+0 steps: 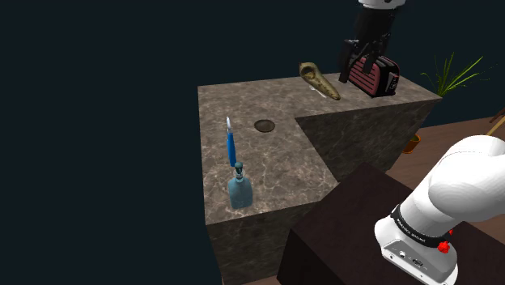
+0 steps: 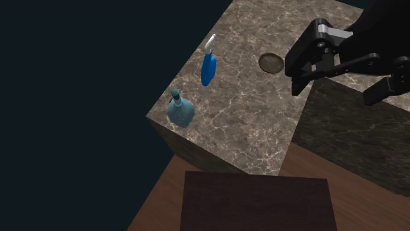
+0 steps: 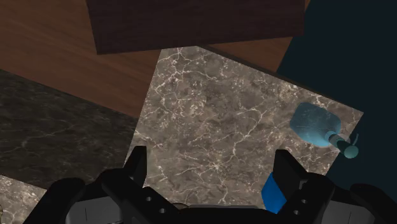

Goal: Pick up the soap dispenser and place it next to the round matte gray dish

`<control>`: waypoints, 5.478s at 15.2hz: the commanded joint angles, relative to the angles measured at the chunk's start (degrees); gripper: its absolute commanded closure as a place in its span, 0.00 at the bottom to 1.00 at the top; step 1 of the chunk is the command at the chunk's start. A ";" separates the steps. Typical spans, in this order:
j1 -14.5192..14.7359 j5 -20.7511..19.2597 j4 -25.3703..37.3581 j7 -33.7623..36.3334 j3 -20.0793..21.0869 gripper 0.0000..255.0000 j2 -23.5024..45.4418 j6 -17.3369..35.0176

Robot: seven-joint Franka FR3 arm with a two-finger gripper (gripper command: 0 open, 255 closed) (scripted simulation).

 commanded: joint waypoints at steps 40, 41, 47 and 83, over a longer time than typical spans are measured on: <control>7.55 -13.38 12.89 44.89 23.69 0.00 60.20 37.92; 7.60 -13.71 12.61 45.11 23.55 0.00 60.64 38.57; 7.64 -13.91 12.46 45.24 23.46 0.00 60.90 38.95; 6.08 -7.00 19.61 39.75 25.42 1.00 50.70 23.19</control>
